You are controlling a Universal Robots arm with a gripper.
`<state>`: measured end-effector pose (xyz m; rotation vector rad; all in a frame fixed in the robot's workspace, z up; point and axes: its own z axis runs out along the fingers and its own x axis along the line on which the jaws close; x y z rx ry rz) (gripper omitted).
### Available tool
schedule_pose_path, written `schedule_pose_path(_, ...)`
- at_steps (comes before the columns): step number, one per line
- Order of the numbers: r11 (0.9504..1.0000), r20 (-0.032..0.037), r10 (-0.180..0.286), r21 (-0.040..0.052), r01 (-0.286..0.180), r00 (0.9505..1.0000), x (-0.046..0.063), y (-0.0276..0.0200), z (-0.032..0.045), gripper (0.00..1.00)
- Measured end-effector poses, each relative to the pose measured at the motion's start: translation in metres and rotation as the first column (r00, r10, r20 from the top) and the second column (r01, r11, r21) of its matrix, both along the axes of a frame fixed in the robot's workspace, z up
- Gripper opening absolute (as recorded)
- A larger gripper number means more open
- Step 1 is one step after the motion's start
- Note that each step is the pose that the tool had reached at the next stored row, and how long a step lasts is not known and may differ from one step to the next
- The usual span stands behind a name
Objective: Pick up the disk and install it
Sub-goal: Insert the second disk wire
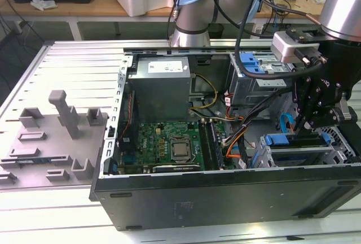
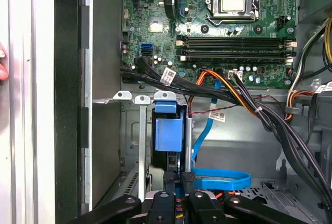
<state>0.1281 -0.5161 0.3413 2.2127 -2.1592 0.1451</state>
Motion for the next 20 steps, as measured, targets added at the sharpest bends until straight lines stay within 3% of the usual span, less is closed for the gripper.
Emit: schedule_pose_path(20, 1.0, 0.0, 0.0, -0.0001, 0.0, 1.0, -0.0001, 0.0, -0.0029, 0.16)
